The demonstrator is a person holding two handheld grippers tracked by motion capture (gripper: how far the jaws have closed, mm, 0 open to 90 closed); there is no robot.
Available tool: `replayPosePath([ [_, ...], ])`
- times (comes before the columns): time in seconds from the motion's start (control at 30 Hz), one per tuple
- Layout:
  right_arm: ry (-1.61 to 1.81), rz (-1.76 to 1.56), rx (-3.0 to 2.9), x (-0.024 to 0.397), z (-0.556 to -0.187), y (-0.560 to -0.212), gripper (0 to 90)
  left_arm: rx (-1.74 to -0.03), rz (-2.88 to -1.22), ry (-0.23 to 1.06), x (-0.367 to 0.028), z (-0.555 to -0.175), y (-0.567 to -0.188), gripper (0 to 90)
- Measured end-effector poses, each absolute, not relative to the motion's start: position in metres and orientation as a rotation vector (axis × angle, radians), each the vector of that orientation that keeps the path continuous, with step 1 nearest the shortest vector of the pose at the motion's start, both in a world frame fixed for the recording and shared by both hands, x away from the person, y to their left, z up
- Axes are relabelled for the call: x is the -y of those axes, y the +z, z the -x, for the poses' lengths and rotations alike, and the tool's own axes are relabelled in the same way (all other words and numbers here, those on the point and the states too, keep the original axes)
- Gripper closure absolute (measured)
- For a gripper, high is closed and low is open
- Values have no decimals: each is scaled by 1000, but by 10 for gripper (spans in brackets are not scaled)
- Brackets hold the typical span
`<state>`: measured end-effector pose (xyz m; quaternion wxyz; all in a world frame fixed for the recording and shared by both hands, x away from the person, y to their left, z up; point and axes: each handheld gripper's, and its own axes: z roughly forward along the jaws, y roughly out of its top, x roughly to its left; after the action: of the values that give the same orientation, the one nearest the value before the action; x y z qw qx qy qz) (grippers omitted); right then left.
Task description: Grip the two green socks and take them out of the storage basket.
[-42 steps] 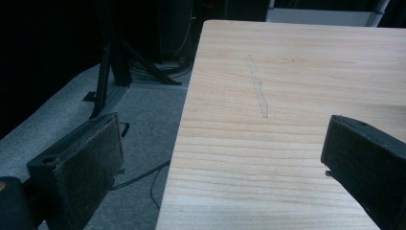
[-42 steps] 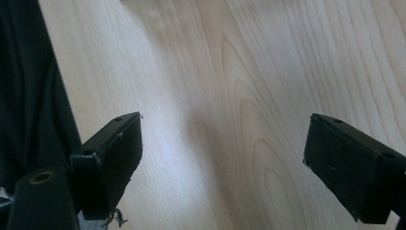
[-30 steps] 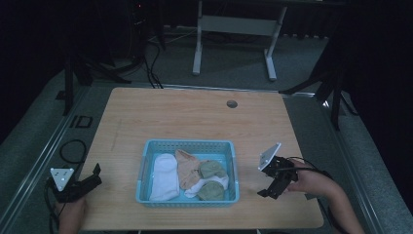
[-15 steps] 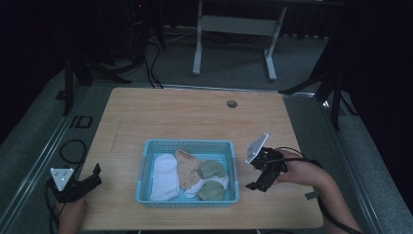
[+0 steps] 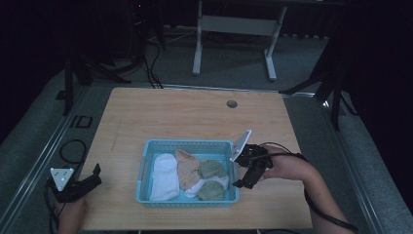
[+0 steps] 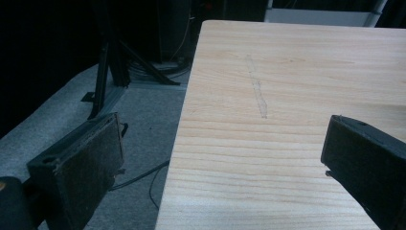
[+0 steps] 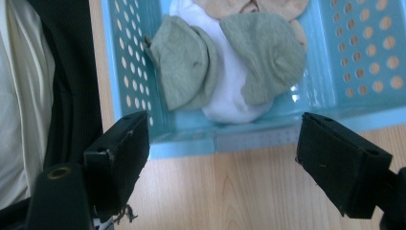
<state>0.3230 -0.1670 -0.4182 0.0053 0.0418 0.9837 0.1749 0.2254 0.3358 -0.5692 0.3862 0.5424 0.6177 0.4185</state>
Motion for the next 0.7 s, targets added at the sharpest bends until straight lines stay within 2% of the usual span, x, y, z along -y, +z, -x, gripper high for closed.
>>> replayPosePath([
  [0.43, 535, -18, -3103, 139, -325, -434, 234, -1570, -1382, 1062, -336, -225, -569, 4],
  [0.5, 530, -1, -3109, 133, -325, -440, 280, -1570, -1382, 1062, -336, -225, -569, 4],
  [0.7, 534, 10, -3116, 125, -327, -452, 339, -1569, -1382, 1061, -336, -225, -569, 4],
])
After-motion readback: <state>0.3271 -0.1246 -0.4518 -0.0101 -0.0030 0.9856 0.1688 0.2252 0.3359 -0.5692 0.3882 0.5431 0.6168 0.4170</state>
